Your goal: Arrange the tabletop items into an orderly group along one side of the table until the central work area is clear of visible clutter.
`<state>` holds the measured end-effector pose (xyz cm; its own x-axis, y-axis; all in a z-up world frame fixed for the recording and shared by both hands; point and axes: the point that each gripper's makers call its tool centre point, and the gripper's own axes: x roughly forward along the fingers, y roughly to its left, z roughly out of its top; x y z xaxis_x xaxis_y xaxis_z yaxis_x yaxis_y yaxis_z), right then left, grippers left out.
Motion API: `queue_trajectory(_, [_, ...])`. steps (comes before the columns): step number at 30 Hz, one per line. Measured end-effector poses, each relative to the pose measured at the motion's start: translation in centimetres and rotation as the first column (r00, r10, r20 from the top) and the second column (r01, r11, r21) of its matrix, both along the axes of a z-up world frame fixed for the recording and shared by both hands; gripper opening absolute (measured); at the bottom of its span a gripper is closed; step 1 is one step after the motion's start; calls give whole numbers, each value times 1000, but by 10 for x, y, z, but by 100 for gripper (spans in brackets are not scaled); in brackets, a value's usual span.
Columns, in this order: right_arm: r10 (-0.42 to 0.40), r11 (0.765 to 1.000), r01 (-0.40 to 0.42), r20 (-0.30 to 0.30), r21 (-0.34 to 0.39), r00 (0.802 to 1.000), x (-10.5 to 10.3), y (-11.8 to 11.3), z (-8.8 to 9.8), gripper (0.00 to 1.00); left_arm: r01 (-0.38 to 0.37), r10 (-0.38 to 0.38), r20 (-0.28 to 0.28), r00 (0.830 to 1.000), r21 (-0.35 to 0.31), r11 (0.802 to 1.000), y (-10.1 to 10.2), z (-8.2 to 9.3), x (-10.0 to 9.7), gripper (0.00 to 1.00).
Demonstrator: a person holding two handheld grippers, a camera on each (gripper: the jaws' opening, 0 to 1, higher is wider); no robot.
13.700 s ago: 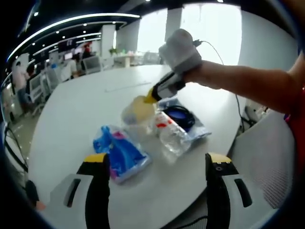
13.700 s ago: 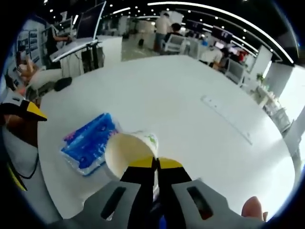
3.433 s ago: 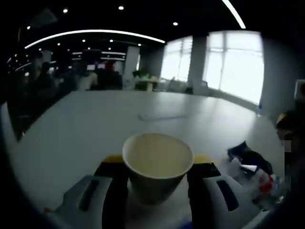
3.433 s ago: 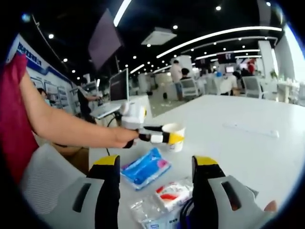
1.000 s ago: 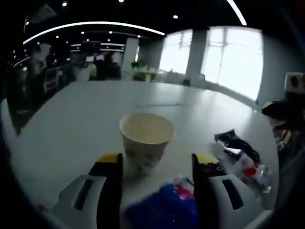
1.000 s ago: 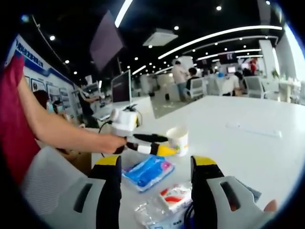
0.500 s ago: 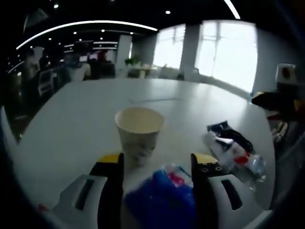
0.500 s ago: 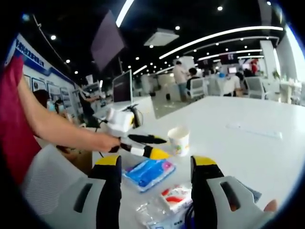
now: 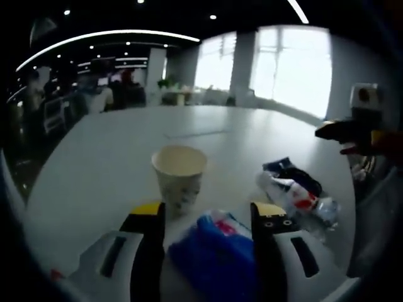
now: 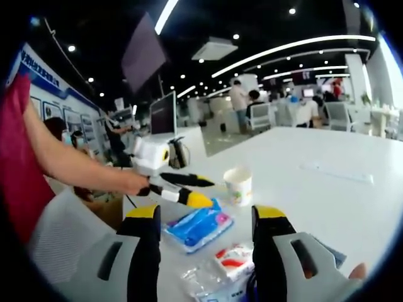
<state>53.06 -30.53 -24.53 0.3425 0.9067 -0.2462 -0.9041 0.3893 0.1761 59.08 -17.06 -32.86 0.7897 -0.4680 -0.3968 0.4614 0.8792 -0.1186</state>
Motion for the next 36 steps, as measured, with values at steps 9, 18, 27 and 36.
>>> queue_trajectory(9, [1, 1000, -1, 5, 0, 1000, -2, 0, 2, 58, 47, -47, -2, 999, 50, 998, 12, 6, -12, 48])
queue_trajectory(18, [2, 1000, -2, 4, -3, 1000, -3, 1, 2, 58, 94, -92, -19, 996, 103, 990, 25, 6, -15, 46])
queue_trajectory(27, [-2, 1000, 2, 5, -4, 1000, -2, 0, 2, 58, 173, -168, -46, 985, 196, 965, 28, -1, -16, 44])
queue_trajectory(36, [-7, 1000, 7, 7, -4, 1000, -1, -1, 3, 58, 231, -218, -81, 973, 234, 944, 26, -10, -10, 37])
